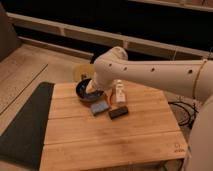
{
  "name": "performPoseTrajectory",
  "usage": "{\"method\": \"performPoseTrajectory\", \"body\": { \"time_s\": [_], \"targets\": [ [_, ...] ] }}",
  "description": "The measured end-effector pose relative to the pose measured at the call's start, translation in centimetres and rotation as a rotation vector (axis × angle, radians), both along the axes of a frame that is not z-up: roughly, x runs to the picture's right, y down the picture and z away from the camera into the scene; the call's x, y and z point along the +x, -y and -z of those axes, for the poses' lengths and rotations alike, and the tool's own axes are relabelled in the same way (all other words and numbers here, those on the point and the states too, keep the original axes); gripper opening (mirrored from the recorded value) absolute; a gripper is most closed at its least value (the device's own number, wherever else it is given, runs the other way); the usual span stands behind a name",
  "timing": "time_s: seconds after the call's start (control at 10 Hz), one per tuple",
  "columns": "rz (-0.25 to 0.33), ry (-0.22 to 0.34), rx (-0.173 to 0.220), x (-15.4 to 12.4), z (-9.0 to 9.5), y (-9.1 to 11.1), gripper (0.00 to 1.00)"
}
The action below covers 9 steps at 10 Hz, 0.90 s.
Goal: Place the eraser in the ceramic cup
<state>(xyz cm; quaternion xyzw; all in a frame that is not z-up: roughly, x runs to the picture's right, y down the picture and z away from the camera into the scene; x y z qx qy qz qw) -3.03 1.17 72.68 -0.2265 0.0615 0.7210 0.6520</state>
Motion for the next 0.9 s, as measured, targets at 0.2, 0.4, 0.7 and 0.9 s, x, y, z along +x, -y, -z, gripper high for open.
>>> {"method": "performPoseTrajectory", "body": {
  "time_s": [0.2, 0.4, 0.7, 0.9],
  "targets": [
    [0.002, 0.008, -0.001, -0.5, 0.1, 0.0, 0.65],
    [0.001, -0.006, -0.003, -0.1, -0.4, 0.0, 0.65],
    [-0.091, -0.161, -0.115, 6.8, -2.5, -4.8, 0.65],
    [-0.178, -0.210, -0.149, 9.8, -3.3, -6.8, 0.65]
  ]
}}
